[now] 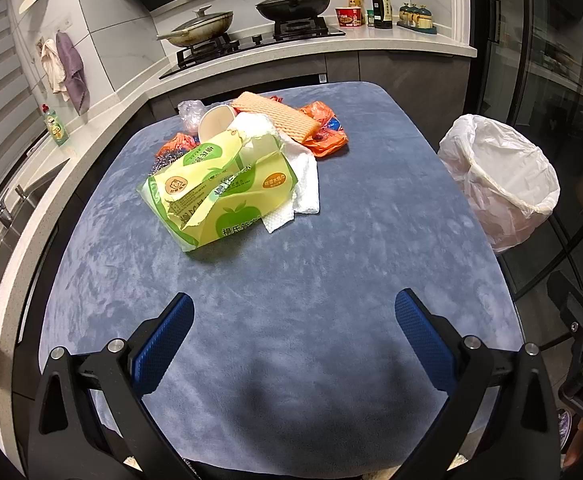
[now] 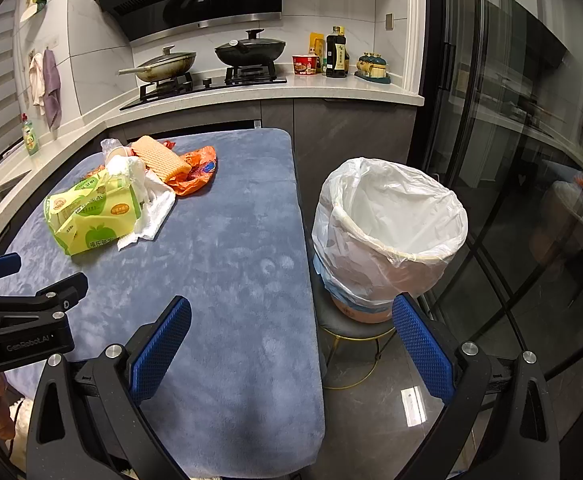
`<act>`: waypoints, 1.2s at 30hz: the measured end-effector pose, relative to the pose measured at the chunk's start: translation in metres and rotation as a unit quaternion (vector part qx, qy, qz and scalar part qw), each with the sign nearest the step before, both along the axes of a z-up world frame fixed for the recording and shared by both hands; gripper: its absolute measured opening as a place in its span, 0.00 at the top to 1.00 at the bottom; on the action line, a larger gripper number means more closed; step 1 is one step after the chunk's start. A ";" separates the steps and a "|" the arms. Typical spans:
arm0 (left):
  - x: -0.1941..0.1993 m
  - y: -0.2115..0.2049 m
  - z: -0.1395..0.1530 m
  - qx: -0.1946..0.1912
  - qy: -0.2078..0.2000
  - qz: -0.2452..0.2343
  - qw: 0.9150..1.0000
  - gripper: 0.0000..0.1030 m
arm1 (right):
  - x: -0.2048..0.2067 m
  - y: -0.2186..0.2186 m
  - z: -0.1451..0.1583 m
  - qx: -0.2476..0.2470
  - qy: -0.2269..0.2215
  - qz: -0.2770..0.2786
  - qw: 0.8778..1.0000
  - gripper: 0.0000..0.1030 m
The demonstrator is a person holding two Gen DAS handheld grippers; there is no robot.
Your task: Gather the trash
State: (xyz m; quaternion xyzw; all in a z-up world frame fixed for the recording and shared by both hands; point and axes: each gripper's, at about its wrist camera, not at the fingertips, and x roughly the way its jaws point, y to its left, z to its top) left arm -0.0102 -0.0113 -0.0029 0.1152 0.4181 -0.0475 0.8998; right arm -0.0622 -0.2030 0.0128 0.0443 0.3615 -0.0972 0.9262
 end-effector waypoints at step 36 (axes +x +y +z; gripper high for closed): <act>-0.003 -0.002 0.000 -0.001 -0.004 -0.006 1.000 0.07 | 0.000 0.002 -0.003 0.000 0.000 -0.004 1.000 0.06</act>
